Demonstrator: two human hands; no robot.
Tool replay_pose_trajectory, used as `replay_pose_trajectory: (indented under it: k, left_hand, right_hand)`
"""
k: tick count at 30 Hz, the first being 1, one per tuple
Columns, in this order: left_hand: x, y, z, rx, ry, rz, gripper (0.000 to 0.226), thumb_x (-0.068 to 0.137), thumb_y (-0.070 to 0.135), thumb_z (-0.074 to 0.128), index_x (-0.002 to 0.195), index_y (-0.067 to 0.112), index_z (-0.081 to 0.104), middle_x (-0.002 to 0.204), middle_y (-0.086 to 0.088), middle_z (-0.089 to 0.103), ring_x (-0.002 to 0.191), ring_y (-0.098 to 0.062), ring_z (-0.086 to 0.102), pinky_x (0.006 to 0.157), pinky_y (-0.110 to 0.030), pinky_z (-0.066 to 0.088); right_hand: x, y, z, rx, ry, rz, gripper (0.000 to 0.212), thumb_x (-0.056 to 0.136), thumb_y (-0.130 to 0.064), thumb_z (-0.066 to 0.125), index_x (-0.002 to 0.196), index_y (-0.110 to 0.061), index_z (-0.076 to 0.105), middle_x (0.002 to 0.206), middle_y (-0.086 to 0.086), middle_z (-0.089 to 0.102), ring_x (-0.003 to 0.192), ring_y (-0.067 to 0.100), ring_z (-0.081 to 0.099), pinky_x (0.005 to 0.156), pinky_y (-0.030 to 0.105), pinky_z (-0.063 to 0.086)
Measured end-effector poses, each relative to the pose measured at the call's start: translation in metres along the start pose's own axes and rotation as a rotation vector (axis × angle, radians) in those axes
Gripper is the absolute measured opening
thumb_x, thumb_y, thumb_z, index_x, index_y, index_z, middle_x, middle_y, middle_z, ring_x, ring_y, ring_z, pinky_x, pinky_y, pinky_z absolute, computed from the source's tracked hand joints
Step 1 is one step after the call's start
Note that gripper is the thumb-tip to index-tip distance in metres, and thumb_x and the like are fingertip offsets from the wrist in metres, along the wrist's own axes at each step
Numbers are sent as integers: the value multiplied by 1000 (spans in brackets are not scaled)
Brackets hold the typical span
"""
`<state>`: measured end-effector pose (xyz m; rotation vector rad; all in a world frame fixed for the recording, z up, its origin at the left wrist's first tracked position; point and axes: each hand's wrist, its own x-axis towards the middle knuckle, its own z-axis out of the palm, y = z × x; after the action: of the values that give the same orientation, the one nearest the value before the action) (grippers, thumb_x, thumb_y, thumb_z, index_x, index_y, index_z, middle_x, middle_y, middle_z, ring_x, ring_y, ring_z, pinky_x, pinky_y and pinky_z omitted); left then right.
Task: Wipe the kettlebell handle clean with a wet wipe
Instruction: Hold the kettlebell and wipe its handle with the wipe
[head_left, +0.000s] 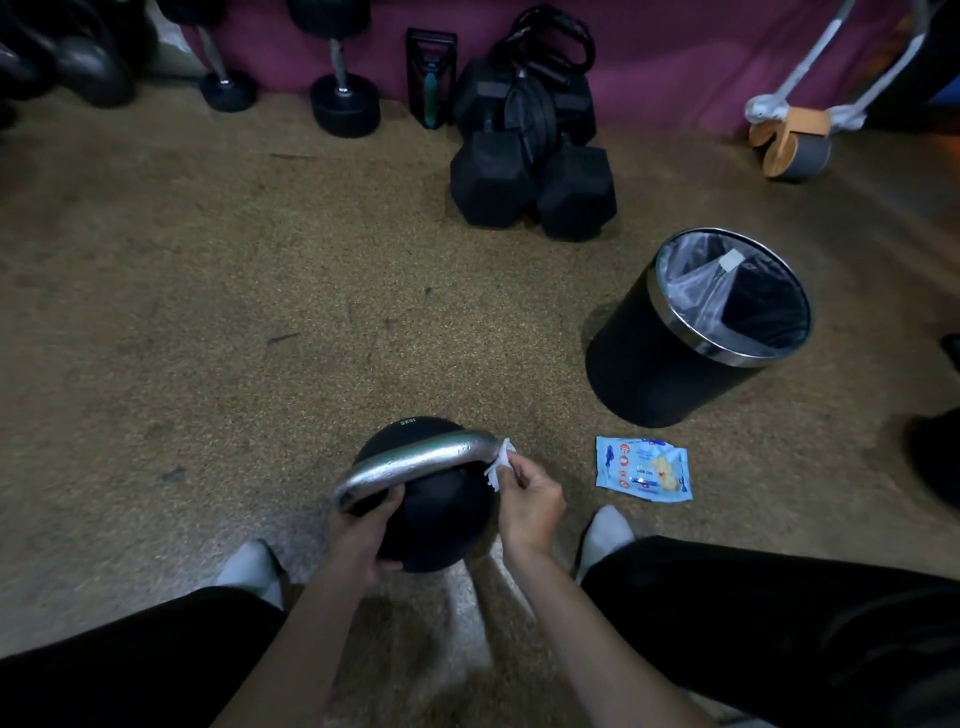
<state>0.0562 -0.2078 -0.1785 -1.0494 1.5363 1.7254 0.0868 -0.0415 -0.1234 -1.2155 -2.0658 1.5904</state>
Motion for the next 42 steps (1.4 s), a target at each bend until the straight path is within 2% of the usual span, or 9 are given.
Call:
replay_pose_trajectory:
  k: [2, 4, 8, 14, 22, 26, 32, 35, 42]
  left_hand:
    - [-1, 1, 0, -11, -11, -7, 74, 80, 34, 83, 144, 24, 45, 143, -9, 54, 130, -42, 49, 60, -48, 54]
    - [1, 0, 0, -12, -8, -5, 78, 78, 36, 84, 144, 25, 45, 143, -10, 54, 129, -42, 50, 60, -49, 55]
    - [-2, 1, -1, 15, 8, 1, 98, 59, 47, 88, 143, 26, 44, 143, -10, 56, 127, -41, 53, 61, -50, 57]
    - [-4, 2, 1, 15, -4, -16, 74, 79, 37, 83, 142, 23, 47, 144, -12, 54, 130, -42, 50, 62, -48, 55]
    - [1, 0, 0, 44, 14, -23, 80, 76, 42, 84, 144, 23, 45, 145, -11, 54, 129, -41, 51, 54, -43, 54]
    - [0, 1, -1, 46, 10, -19, 82, 75, 43, 84, 144, 25, 44, 145, -10, 53, 130, -41, 50, 55, -43, 55]
    - [-4, 3, 0, 39, 13, -17, 80, 74, 42, 85, 142, 23, 47, 143, -11, 55, 129, -42, 50, 58, -45, 55]
    - [-6, 3, 1, 39, 9, -11, 75, 77, 40, 83, 141, 23, 47, 143, -11, 55, 128, -42, 51, 58, -45, 55]
    - [-20, 9, 6, 28, 6, 2, 64, 85, 36, 78, 140, 24, 47, 137, -9, 54, 124, -40, 52, 63, -45, 54]
  right_hand:
    - [-1, 0, -1, -20, -9, -16, 21, 81, -2, 66, 98, -12, 74, 87, -3, 69, 84, 12, 65, 82, 26, 51]
    - [-2, -3, -4, -23, -8, -62, 20, 82, -2, 66, 98, -11, 74, 88, -4, 68, 84, 9, 64, 79, 18, 48]
    - [4, -12, -7, -51, -8, -136, 19, 84, -5, 64, 99, -12, 74, 93, -7, 69, 86, 6, 64, 81, 16, 46]
    - [6, -10, -8, -98, -39, -94, 21, 85, -5, 64, 102, -10, 73, 95, -3, 71, 88, 9, 65, 82, 17, 47]
    - [10, -20, -10, -93, -58, -158, 22, 85, -3, 62, 100, -13, 74, 97, -6, 70, 91, 8, 64, 84, 18, 47]
    - [14, -19, -7, -152, -97, -150, 23, 86, -3, 60, 103, -13, 74, 101, 0, 72, 93, 12, 65, 89, 28, 50]
    - [12, -28, -19, -204, -136, -283, 26, 86, 0, 60, 105, -11, 72, 103, -7, 68, 94, 4, 61, 81, -4, 36]
    - [19, -38, -17, -210, -164, -333, 26, 85, 1, 60, 104, -12, 73, 100, -13, 65, 92, 0, 59, 82, -6, 33]
    - [27, -36, -16, -292, -212, -289, 25, 85, 2, 59, 103, -8, 73, 104, 0, 71, 92, 6, 62, 77, -5, 34]
